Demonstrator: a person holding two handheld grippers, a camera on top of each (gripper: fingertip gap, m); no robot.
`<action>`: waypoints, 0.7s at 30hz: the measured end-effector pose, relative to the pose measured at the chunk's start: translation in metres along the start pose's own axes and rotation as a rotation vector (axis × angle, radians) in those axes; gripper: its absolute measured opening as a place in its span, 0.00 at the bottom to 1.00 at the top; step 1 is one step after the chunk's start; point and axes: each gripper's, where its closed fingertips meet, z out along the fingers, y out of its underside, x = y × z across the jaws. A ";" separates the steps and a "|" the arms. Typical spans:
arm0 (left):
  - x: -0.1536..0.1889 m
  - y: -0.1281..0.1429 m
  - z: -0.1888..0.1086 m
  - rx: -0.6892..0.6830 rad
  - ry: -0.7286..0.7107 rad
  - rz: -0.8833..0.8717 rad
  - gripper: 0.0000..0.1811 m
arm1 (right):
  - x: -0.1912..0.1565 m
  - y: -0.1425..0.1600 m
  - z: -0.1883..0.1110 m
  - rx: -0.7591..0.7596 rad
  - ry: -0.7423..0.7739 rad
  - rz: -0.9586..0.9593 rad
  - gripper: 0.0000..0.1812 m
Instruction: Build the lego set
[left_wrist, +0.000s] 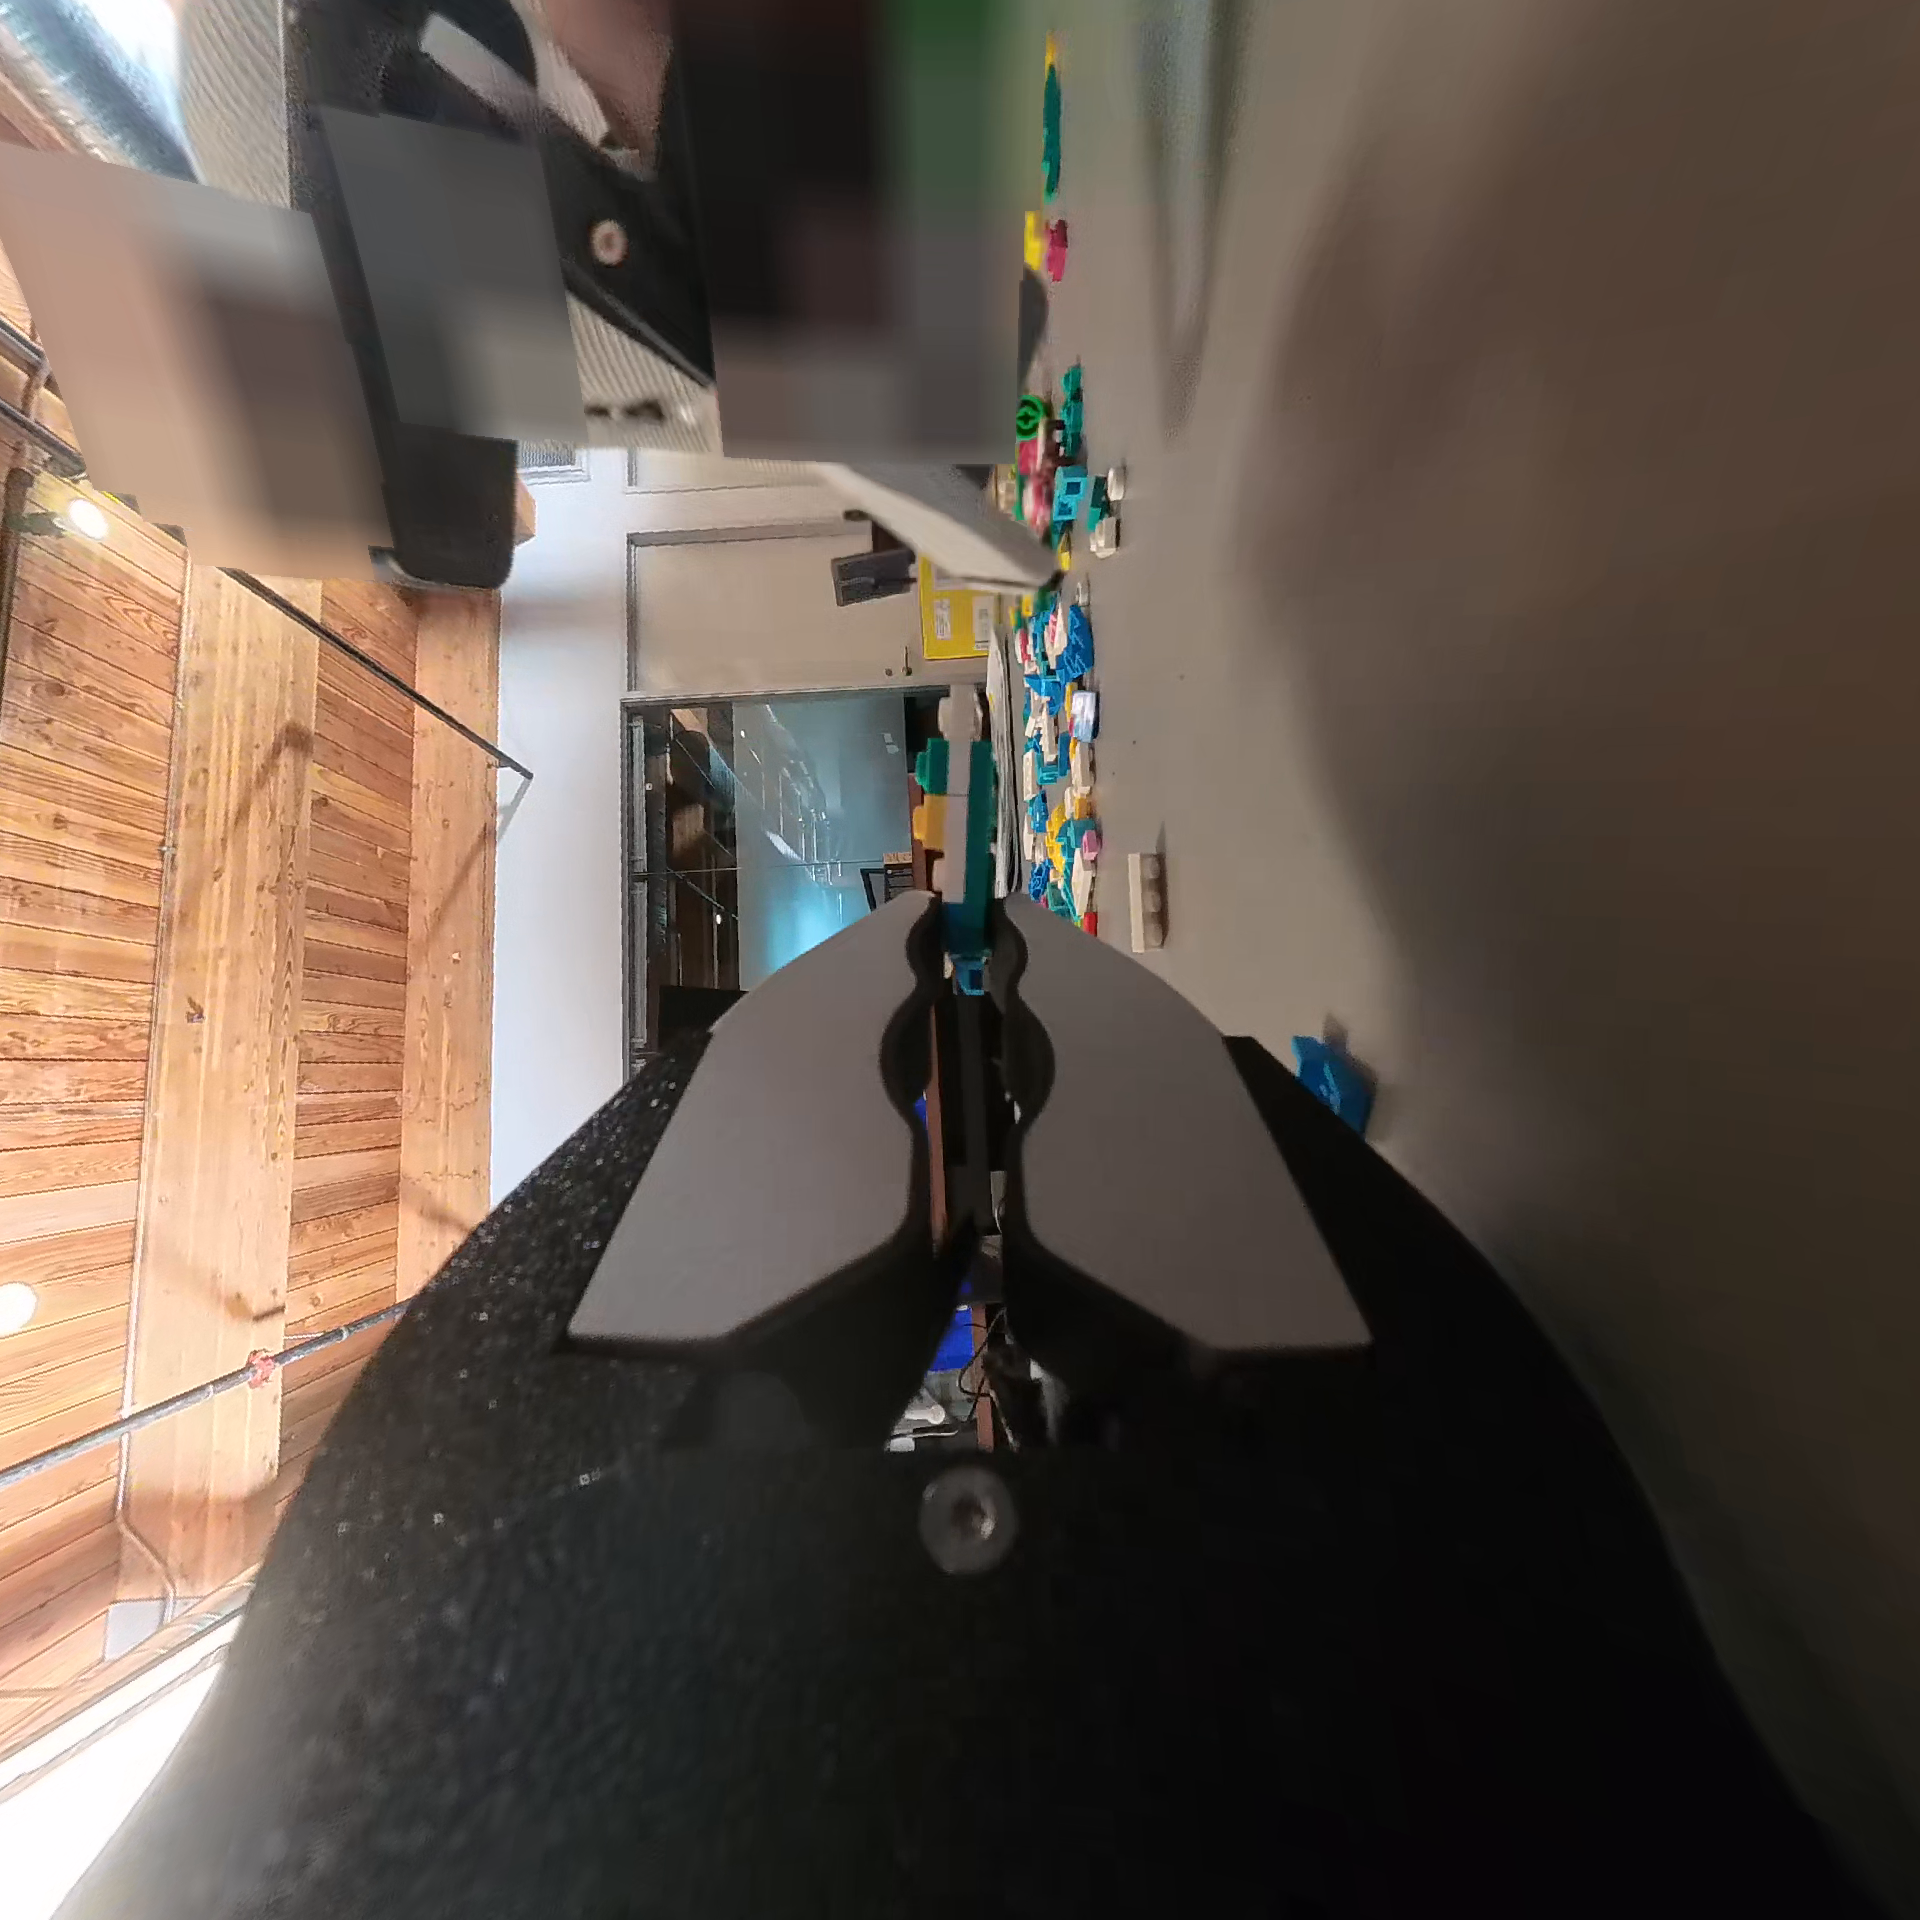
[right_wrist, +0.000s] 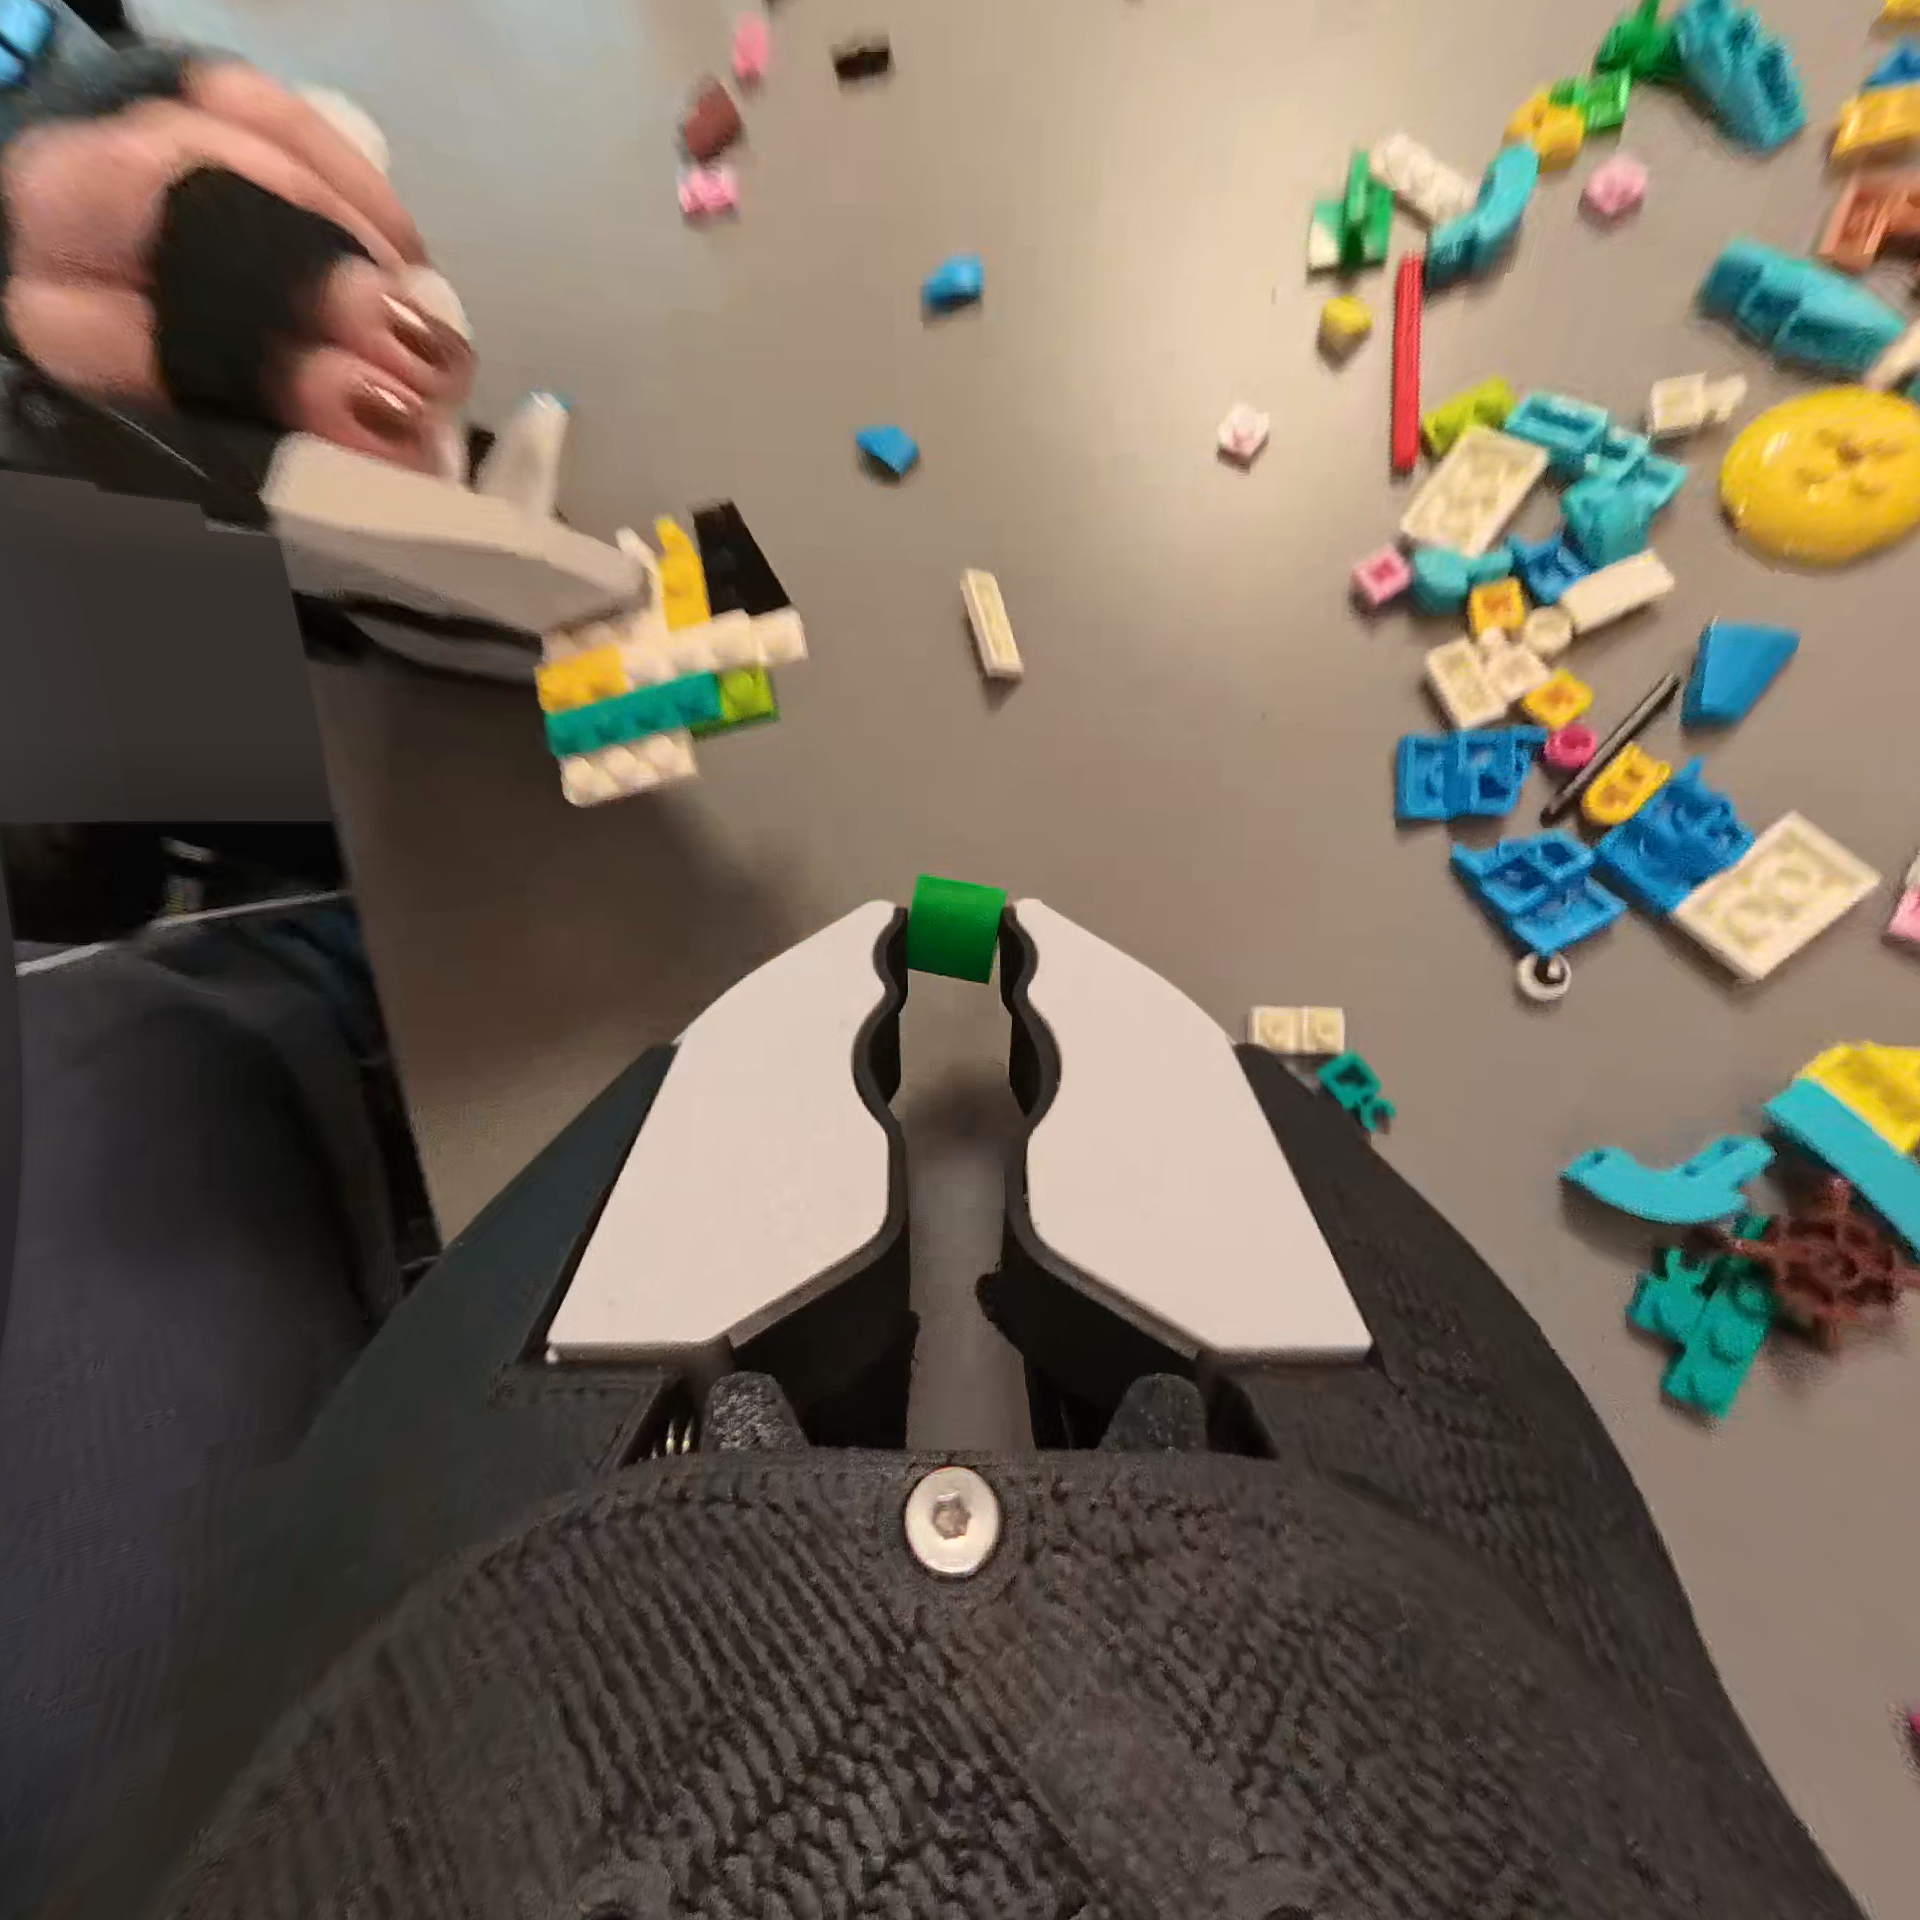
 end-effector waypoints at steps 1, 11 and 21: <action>0.001 0.000 0.000 0.001 0.003 0.001 0.04 | 0.002 0.006 0.003 -0.023 0.026 -0.008 0.08; 0.003 0.000 0.001 -0.002 0.015 0.007 0.04 | 0.002 0.024 0.006 -0.093 0.076 -0.096 0.15; 0.004 0.001 0.001 -0.002 0.022 0.006 0.04 | -0.012 0.031 0.005 -0.070 -0.051 -0.063 0.15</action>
